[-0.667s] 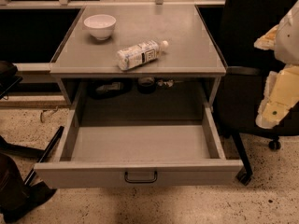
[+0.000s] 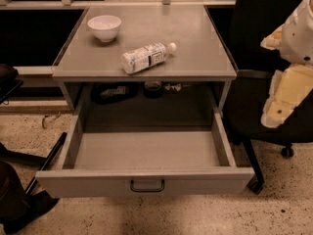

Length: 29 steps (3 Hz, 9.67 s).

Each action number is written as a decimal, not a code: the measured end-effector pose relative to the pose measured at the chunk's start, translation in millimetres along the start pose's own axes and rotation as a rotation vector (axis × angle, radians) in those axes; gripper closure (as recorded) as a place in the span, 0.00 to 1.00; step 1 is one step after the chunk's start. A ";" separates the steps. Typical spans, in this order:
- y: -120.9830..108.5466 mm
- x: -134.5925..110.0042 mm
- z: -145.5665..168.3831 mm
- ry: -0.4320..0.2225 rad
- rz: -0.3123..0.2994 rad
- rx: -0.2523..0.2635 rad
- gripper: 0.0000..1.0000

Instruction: Place blue plastic bottle into top drawer

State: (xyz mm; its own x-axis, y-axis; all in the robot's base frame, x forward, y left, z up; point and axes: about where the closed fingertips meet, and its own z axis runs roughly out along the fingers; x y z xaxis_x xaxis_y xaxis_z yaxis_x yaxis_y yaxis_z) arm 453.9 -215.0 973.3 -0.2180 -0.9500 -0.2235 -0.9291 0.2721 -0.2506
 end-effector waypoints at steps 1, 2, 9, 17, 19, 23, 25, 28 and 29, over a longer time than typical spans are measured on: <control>-50.4 -9.7 28.6 -0.020 -0.016 0.001 0.00; -116.2 -31.2 79.2 -0.063 -0.049 -0.023 0.00; -228.2 -136.1 157.0 -0.232 -0.172 0.026 0.00; -216.6 -237.3 242.4 -0.333 -0.348 -0.103 0.88; -172.3 -211.7 193.2 -0.409 -0.282 -0.158 1.00; -61.1 -211.9 214.7 -0.407 -0.305 -0.257 1.00; -48.5 -196.4 240.3 -0.407 -0.262 -0.253 1.00; 9.9 -129.0 327.2 -0.247 -0.007 -0.121 1.00; 11.1 -130.8 337.3 -0.255 -0.011 -0.137 1.00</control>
Offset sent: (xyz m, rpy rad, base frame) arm 0.2577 0.0204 -0.0576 0.1182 -0.0252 0.1215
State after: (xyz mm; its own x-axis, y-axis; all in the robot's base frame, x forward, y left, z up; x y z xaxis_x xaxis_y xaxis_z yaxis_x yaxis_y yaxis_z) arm 572.9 -36.1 682.0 -0.1412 -0.8789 -0.4557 -0.9665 0.2221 -0.1288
